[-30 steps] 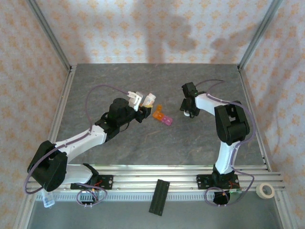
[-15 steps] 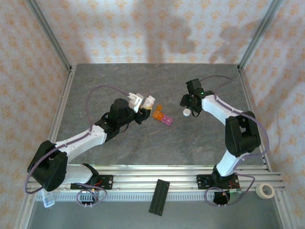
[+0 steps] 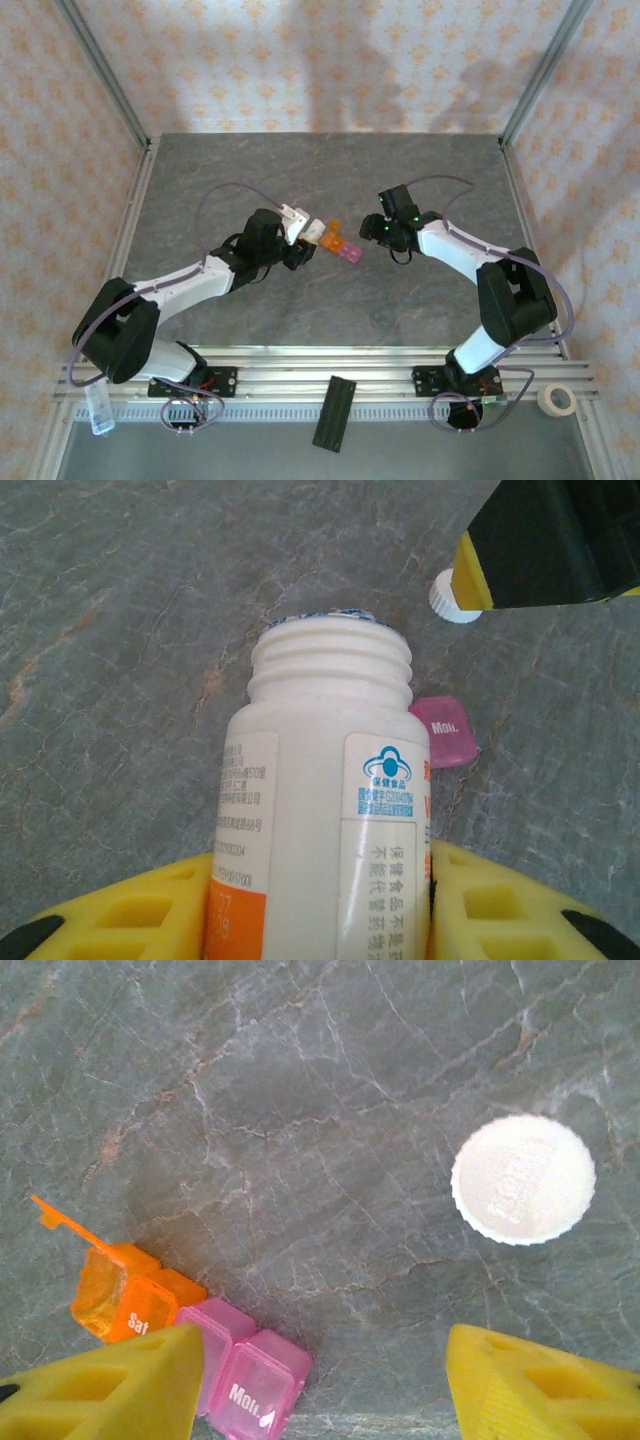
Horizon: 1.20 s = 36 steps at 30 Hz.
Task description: Sort the pills into containers
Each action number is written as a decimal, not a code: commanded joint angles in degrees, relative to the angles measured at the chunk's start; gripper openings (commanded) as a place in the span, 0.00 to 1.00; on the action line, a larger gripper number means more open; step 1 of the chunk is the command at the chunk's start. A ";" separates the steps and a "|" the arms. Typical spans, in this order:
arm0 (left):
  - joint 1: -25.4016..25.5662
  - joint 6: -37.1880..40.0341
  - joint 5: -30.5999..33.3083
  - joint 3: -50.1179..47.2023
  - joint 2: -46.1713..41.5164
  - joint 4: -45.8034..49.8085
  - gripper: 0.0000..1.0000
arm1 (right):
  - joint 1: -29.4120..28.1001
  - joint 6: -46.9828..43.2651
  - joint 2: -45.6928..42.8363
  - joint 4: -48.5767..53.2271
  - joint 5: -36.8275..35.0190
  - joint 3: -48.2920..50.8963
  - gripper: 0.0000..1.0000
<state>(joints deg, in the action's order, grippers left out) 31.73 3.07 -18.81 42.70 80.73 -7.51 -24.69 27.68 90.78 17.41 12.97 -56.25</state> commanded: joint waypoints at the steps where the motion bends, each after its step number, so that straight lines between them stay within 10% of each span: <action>1: -0.52 1.77 -0.36 2.67 1.61 1.46 0.00 | -0.53 2.26 -1.98 -3.87 0.36 1.78 0.65; 36: -0.79 7.23 1.37 20.36 19.16 22.81 0.00 | -2.56 3.77 2.43 -5.95 0.48 2.90 0.65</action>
<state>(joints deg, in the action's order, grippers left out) 31.35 8.75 -18.96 60.20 98.70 10.63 -26.85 30.87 92.44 11.92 14.46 -53.15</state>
